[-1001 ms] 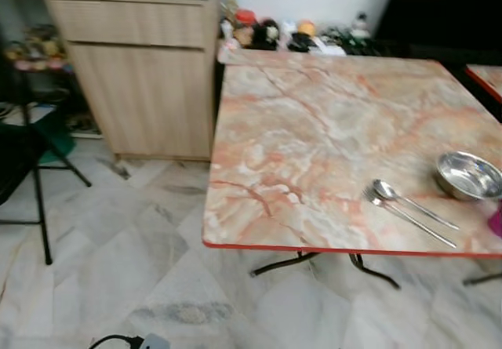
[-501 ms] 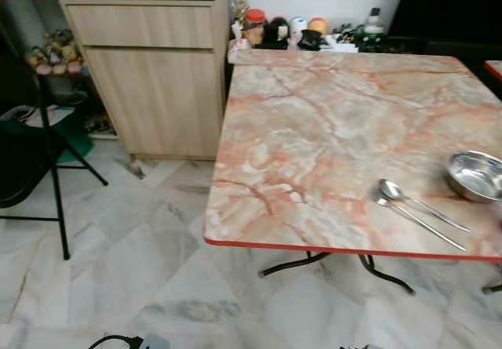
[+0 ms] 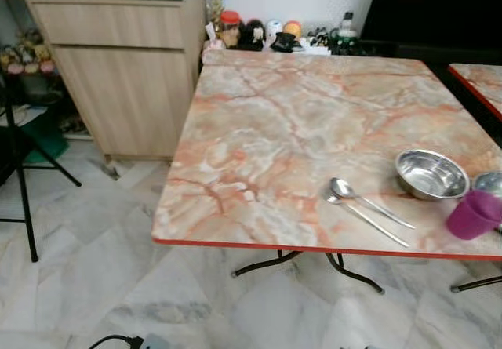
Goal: Setting the table
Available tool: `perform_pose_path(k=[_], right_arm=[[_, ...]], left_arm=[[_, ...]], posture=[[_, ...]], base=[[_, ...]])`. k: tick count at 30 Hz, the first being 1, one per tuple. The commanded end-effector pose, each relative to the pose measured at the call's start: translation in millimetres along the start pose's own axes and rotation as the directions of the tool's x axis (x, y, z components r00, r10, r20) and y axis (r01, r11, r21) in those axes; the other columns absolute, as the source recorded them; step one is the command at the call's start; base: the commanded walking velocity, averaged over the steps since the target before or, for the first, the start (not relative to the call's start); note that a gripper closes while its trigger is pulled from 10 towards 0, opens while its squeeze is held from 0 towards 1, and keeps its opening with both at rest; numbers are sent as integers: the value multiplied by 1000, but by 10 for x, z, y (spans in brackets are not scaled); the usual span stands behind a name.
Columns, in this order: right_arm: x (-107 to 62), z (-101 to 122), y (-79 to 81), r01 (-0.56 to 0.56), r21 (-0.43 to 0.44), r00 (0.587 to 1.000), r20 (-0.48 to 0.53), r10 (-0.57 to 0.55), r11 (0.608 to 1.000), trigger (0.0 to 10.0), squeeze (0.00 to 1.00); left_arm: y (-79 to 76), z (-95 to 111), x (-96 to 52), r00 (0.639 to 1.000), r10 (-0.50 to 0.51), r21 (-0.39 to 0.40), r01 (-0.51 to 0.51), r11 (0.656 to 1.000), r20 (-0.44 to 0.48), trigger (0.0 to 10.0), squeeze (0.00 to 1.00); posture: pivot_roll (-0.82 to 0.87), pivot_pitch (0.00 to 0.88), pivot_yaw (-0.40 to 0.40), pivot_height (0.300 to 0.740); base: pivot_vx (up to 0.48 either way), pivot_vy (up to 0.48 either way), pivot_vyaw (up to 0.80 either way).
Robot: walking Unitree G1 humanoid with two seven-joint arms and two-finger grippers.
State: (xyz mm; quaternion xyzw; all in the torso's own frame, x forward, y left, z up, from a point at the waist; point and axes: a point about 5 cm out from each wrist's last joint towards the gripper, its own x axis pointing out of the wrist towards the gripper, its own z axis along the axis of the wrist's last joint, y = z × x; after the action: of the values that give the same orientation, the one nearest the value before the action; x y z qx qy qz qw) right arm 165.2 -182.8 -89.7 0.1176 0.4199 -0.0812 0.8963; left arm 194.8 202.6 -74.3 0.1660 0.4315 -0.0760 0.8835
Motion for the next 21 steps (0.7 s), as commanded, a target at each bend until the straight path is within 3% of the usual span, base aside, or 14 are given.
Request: perform_pose_path(k=[1,8,9,10,21], right_arm=[[-20,-32,-79,25,7,1000,-9,-25,1000,10000,0],[-24,-47,-76,26,14,1000,-9,-26,1000,10000,0],[-24,-46,-73,25,15,1000,-8,-25,1000,10000,706],[-24,-46,-72,25,16,1000,-7,-25,1000,10000,976],[-21,-35,-73,25,18,1000,-4,-24,1000,10000,961]], left_arm=[[-72,-74,-11,1000,-19,1,19,1000,-25,10000,0],[-67,-77,-12,1000,-18,-2,18,1000,-23,10000,0],[-63,-78,-13,1000,-18,-1,18,1000,-23,10000,0],[-60,-78,-13,1000,-18,2,19,1000,-24,10000,0],[-74,-45,-5,999,-33,15,33,999,-15,10000,0]], posture=[[24,106,-12,740],[22,103,-11,740],[19,99,-7,740],[17,96,-5,740],[15,76,-3,740]], base=[[0,-480,0],[0,-480,0],[0,-480,0],[0,-480,0],[0,-480,0]])
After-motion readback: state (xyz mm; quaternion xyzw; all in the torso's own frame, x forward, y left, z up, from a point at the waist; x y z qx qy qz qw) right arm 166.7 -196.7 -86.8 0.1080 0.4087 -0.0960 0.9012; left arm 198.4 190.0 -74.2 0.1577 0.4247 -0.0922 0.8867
